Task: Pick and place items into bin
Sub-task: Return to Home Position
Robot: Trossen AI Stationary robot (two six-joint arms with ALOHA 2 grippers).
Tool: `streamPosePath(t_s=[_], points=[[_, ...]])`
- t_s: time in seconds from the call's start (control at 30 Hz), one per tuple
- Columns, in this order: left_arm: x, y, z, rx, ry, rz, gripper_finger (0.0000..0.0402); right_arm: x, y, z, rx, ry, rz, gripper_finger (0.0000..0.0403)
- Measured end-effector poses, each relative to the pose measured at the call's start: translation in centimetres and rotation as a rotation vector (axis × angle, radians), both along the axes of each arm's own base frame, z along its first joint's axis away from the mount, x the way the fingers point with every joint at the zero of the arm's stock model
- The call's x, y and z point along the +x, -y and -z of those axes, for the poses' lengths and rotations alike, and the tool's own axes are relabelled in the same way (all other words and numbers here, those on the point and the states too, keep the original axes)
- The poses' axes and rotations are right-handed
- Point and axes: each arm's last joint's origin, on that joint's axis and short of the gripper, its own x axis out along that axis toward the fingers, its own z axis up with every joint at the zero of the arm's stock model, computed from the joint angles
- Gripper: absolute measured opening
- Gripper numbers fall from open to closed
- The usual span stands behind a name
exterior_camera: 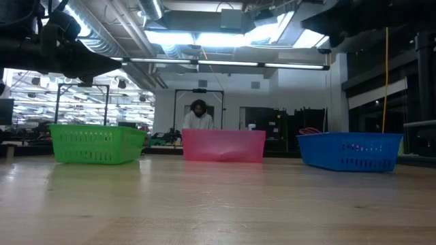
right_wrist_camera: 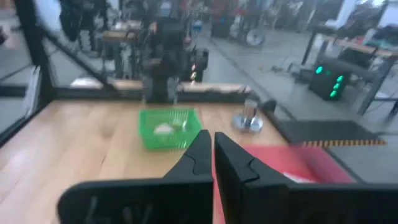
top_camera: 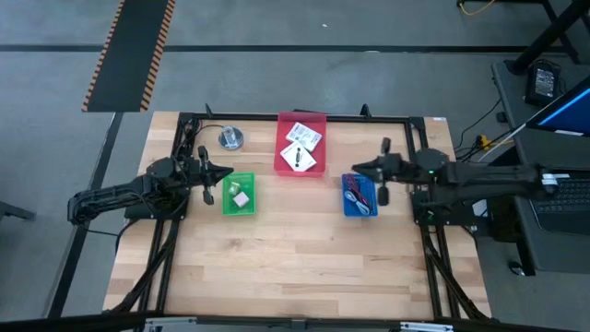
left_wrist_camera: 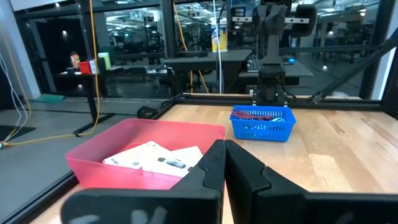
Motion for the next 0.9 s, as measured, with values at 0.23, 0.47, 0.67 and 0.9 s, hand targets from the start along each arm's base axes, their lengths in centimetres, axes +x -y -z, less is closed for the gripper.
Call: streamPosePath(t_s=[0.23, 0.47, 0.67, 0.9], points=[[0.0, 0.0, 0.0, -0.002, 0.002, -0.002, 0.0003, -3.3, -0.6, 2.9, 0.062, -0.042, -0.068, 0.0], [0.0, 0.0, 0.0, -0.002, 0.001, -0.002, 0.0003, -5.4, -0.9, 5.6, 0.053, -0.001, -0.138, 0.0], [0.0, 0.0, 0.0, -0.002, 0.001, -0.002, 0.0003, -7.5, -1.5, 5.5, 0.038, 0.044, -0.287, 0.0], [0.0, 0.0, 0.0, -0.002, 0.001, -0.002, 0.0003, -7.8, -1.7, 6.3, 0.042, 0.077, -0.362, 0.0]])
